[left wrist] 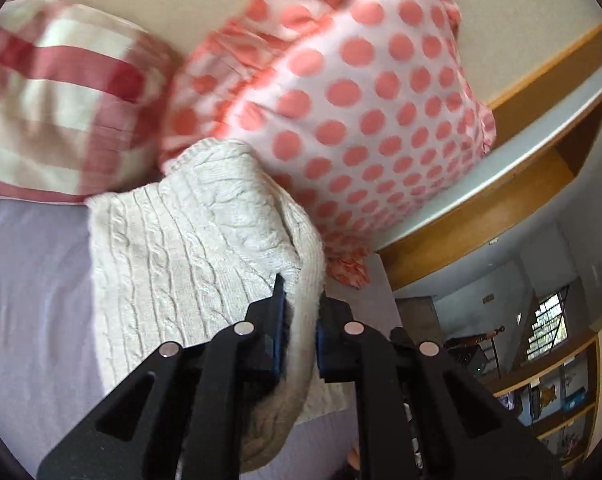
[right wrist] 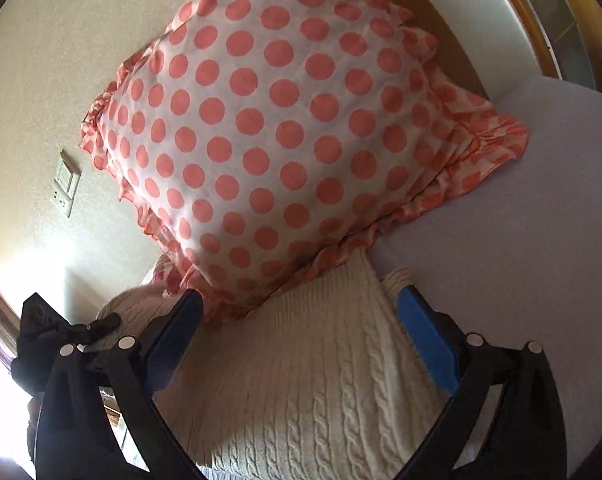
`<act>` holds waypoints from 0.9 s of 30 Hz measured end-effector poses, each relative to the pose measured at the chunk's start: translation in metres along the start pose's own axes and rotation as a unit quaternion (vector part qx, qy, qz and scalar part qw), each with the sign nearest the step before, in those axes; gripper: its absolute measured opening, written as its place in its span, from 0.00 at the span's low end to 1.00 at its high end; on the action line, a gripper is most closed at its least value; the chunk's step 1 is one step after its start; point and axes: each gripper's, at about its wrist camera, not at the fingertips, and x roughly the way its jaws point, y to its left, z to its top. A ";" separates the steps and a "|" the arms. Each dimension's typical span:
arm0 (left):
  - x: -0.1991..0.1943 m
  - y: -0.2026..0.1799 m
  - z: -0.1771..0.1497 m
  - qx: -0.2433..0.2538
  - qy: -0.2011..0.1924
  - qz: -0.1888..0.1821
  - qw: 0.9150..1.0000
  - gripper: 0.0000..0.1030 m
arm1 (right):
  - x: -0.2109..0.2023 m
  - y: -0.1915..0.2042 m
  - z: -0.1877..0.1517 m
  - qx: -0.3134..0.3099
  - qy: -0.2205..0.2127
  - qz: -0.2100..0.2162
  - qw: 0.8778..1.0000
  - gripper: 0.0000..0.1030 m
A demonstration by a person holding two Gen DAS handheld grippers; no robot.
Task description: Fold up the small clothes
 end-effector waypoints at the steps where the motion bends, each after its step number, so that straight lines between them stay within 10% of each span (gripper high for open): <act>1: 0.029 -0.015 -0.009 0.003 0.020 -0.011 1.000 0.12 | 0.000 -0.007 0.002 0.006 0.000 -0.005 1.000 0.97; 6: 0.113 -0.046 -0.049 0.008 0.118 -0.044 0.992 0.14 | -0.001 -0.039 0.014 0.017 0.009 -0.049 0.999 0.97; 14: 0.008 -0.011 -0.085 0.138 0.062 -0.007 0.988 0.23 | 0.009 -0.020 0.010 -0.003 0.080 0.026 0.996 0.89; 19: -0.017 0.013 -0.120 0.206 0.032 0.049 0.977 0.32 | 0.027 0.002 0.003 -0.052 0.113 -0.028 0.992 0.76; 22: -0.009 0.016 -0.133 0.235 0.032 0.065 0.969 0.37 | 0.056 0.001 -0.004 -0.066 0.161 -0.069 0.982 0.56; 23: -0.003 0.017 -0.136 0.238 0.039 0.067 0.968 0.37 | 0.066 0.002 -0.008 -0.090 0.175 -0.093 0.976 0.35; 27: 0.020 0.025 -0.143 0.237 0.072 0.070 0.966 0.33 | 0.066 0.006 0.010 -0.106 0.131 -0.122 0.978 0.09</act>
